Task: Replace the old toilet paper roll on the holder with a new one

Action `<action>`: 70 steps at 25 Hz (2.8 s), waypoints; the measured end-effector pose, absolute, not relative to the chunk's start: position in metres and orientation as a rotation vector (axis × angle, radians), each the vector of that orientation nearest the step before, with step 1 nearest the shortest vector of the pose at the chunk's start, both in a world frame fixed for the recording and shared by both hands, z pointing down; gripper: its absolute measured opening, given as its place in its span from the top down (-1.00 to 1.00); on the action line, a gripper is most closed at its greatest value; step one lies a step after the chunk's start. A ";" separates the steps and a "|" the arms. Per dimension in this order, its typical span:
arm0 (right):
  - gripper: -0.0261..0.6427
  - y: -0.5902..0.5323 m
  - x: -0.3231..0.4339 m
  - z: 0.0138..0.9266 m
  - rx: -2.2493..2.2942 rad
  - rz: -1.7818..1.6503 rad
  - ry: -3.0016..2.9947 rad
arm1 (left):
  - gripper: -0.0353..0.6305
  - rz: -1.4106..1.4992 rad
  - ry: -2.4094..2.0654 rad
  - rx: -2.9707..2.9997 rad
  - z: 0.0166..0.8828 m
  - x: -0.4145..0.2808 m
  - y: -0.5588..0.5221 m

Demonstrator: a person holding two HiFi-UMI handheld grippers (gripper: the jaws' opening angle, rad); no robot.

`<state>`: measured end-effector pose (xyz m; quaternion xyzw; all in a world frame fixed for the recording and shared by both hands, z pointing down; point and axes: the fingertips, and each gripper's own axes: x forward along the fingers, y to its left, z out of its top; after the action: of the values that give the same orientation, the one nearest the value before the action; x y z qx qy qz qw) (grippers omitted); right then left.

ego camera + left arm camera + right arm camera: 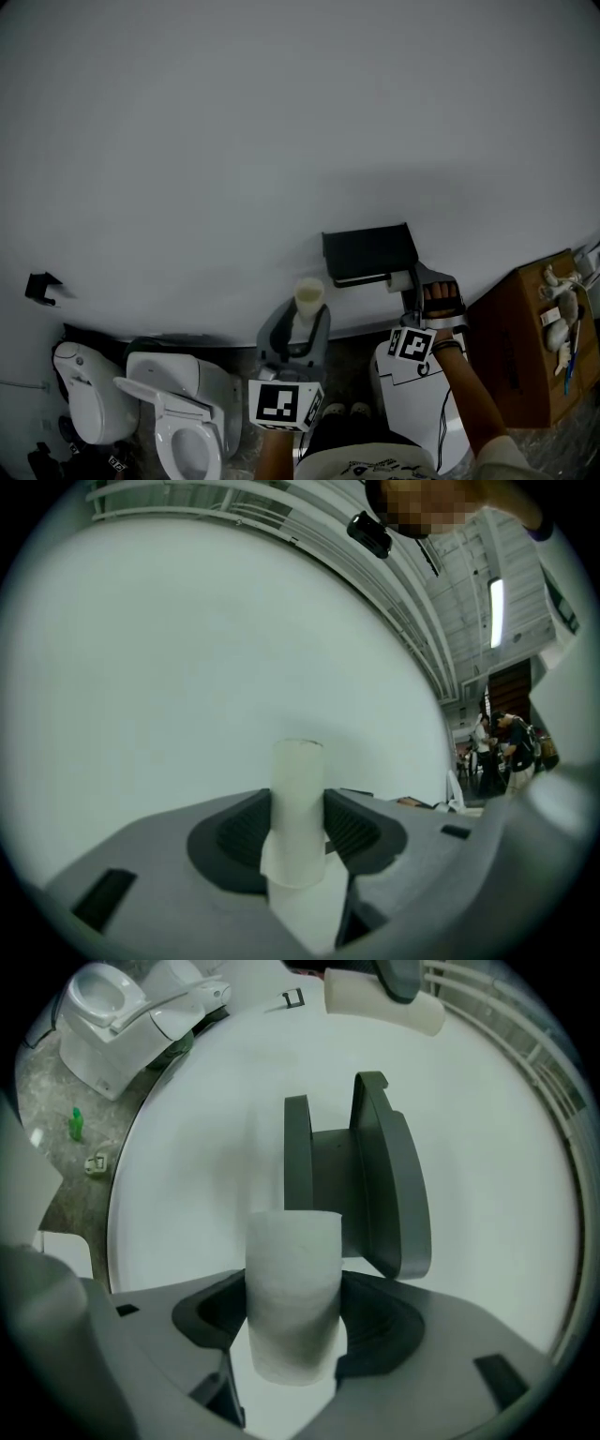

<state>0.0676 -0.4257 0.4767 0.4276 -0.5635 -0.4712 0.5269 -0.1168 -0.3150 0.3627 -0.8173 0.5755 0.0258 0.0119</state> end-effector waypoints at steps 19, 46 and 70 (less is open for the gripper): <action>0.01 -0.409 -0.013 0.467 1.005 -1.276 -1.398 | 0.35 0.069 1.927 -2.466 0.370 -0.162 -0.289; 0.01 -0.335 -0.004 0.439 1.171 -0.833 -1.946 | 0.35 0.127 1.872 -2.502 0.356 -0.138 -0.295; 0.82 -0.344 0.078 0.335 1.889 -0.073 -2.532 | 0.35 0.239 1.870 -2.465 0.322 -0.130 -0.305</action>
<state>0.0780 -0.3440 0.3352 0.5978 -0.8012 -0.0231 -0.0091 -0.1301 -0.3046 0.3219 -0.7943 0.6024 0.0770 0.0193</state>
